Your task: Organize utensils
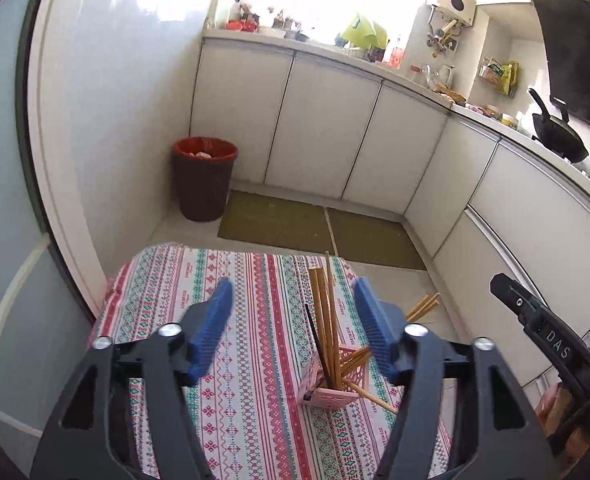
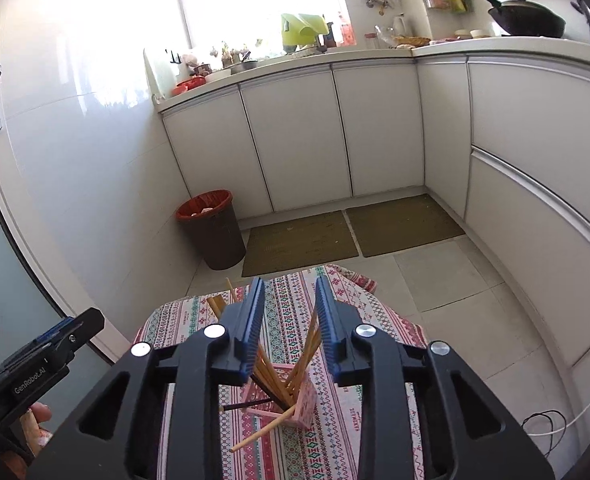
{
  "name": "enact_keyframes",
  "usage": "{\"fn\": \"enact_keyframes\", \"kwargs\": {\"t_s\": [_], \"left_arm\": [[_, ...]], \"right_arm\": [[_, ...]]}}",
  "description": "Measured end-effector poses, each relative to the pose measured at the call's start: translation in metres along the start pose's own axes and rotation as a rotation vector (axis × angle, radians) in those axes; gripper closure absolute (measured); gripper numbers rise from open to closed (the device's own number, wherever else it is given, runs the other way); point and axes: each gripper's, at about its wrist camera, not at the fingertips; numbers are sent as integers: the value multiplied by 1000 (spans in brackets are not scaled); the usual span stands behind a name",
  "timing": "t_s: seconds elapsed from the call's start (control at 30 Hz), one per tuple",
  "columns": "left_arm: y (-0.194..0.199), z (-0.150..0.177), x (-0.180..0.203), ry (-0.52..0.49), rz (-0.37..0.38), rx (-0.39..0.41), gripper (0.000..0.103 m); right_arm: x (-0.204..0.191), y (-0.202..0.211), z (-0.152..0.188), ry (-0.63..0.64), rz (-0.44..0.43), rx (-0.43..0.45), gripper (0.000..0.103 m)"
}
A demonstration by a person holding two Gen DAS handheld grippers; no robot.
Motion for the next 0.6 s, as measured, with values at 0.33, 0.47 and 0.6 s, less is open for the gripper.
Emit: {"fn": "enact_keyframes", "kwargs": {"t_s": [0.33, 0.47, 0.6], "left_arm": [[56, 29, 45, -72, -98, 68, 7], [92, 49, 59, -74, -150, 142, 7], [116, 65, 68, -97, -136, 39, 7]], "right_arm": [[23, 66, 21, 14, 73, -22, 32], [36, 99, 39, 9, 120, -37, 14], [46, 136, 60, 1, 195, -15, 7]]}}
Point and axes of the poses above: each gripper's, at about its wrist camera, not at the fingertips, and y roughly against the way its jaws point, x to its right, z to its underside
